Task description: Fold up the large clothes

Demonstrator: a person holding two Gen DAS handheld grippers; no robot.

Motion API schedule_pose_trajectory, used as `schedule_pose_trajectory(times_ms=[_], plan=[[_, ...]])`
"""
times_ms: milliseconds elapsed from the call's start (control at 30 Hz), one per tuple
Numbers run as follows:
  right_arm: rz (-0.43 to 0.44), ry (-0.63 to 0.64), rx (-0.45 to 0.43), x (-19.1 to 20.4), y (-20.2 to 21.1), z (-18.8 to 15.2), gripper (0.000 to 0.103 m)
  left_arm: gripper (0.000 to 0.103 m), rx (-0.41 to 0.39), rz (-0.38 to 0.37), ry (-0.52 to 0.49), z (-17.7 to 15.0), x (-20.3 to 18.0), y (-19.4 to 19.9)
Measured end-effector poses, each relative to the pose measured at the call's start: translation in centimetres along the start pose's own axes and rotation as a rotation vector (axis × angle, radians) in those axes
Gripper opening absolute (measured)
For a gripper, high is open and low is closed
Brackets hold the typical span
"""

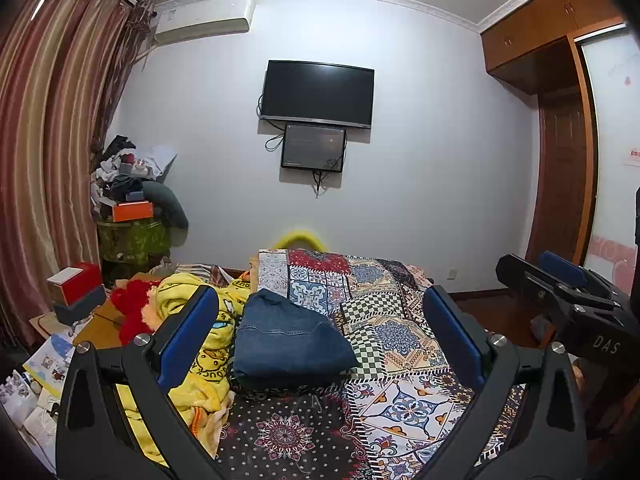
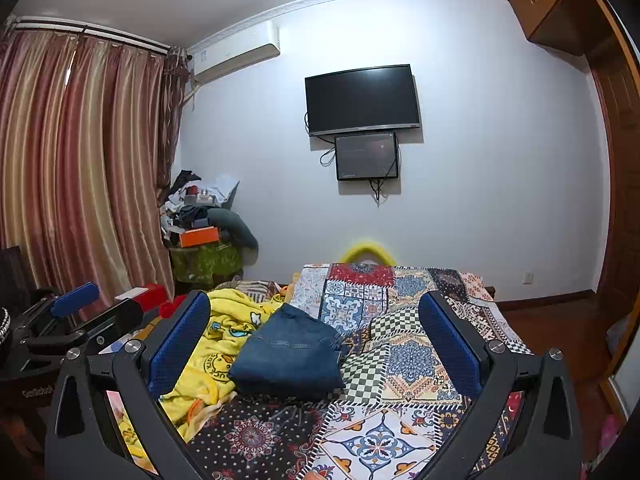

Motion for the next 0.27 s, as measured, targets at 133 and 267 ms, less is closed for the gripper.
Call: schedule_pose_trajectory(times_ms=[133,267], plan=[[0.0,-0.005,0.004,-0.16,-0.11,-0.18,0.103,0.103,0.002,0.001,-0.001,-0.08,0.03,-0.1],[0.001,-0.008,0.009,-0.17,-0.3,-0.4,0.103,0.103,0.006,0.002,-0.001,-0.18,0.2,-0.24]])
Point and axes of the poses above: each gripper's, at about its wrist camera, not at the fingertips, and y roughly against the way its jaws point, x to its left, z to its top, the point moved 5 cm from there along -y, roughly the way its jaws point, and after that the axes turned 5 degrees about -z, right-handed, at the moved point
